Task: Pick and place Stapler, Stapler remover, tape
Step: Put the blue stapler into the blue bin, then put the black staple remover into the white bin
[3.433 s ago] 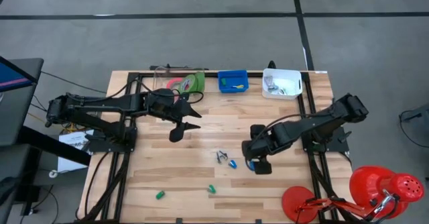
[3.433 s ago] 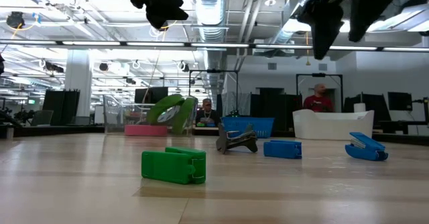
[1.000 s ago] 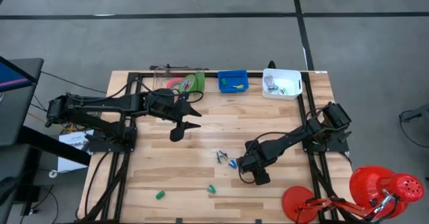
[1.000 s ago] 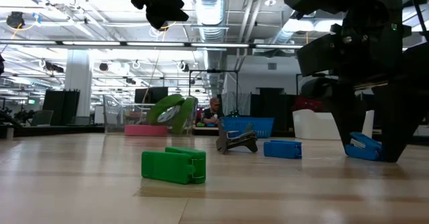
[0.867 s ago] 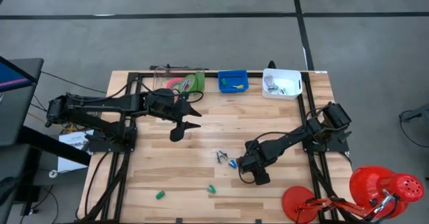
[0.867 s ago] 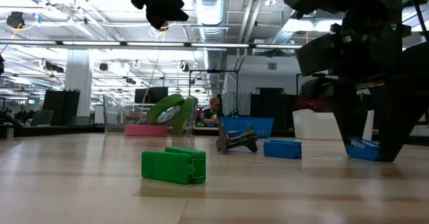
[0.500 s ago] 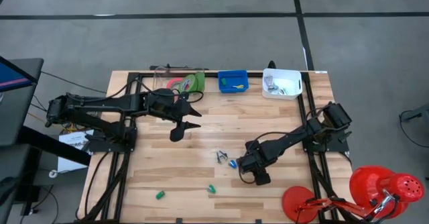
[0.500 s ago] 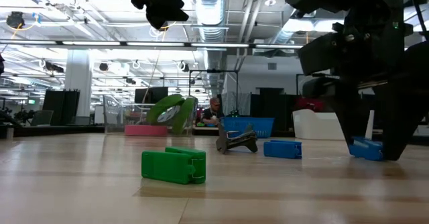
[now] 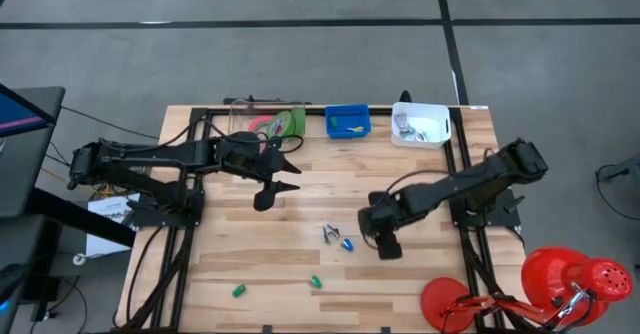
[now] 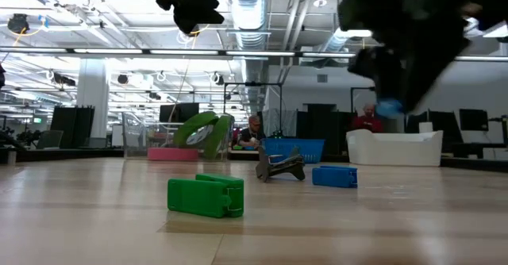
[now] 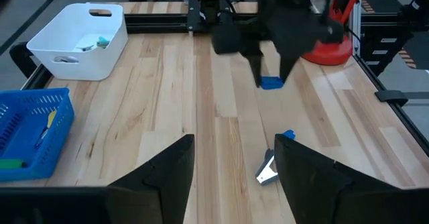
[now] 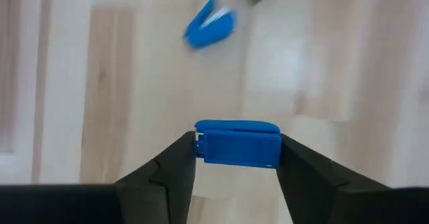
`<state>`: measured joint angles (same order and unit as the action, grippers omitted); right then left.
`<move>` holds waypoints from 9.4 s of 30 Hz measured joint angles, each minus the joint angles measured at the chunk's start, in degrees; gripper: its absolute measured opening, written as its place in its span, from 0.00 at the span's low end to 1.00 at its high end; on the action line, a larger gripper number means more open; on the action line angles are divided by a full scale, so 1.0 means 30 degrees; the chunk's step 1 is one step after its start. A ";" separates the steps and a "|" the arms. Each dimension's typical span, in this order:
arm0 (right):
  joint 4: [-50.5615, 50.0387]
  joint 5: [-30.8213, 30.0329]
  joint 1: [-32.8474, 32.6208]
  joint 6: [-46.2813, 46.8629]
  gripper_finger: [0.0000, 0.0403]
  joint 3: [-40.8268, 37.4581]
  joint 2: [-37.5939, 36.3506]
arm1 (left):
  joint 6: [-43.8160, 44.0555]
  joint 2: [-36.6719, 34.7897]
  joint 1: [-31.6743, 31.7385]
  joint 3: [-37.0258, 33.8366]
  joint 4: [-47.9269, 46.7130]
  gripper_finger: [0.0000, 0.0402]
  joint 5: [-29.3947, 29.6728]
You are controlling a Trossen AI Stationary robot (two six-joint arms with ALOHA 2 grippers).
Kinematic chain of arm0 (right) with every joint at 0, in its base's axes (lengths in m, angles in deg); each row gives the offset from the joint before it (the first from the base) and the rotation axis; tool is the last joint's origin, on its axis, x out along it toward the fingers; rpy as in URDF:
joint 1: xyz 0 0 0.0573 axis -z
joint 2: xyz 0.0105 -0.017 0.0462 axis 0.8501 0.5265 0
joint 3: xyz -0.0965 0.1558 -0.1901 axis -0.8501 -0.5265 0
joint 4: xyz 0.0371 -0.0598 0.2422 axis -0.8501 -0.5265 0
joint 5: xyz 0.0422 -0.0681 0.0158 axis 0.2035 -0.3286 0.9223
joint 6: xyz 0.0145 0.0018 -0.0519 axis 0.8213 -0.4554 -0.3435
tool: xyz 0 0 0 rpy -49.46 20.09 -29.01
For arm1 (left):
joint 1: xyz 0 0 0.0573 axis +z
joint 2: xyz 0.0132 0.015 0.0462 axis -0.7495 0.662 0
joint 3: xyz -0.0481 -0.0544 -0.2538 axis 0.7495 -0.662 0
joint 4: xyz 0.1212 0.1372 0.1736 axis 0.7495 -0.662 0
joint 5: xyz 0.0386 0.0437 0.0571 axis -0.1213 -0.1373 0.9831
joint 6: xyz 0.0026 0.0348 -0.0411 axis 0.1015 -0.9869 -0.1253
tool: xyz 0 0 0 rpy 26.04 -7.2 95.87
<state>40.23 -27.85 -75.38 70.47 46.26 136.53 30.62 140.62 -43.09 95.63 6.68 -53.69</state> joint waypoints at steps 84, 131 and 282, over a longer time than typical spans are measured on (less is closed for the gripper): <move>1.4787 -0.2988 1.7401 -0.3506 0.62 0.0036 0.2994 | 0.0000 0.0000 0.1552 0.0008 0.3197 0.48 0.2288; 0.6108 -0.4107 0.2639 0.4679 0.66 0.0029 -0.2719 | 0.0222 0.0000 0.0880 0.0008 0.3476 0.51 0.0197; 0.9331 0.1743 0.2647 1.3477 0.03 0.0845 0.5572 | 0.1224 -0.5931 -0.0452 -0.0006 -0.3970 0.69 0.1719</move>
<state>68.23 -22.62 -67.44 110.90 48.79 153.24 34.30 122.83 -44.45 95.62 -5.23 -48.53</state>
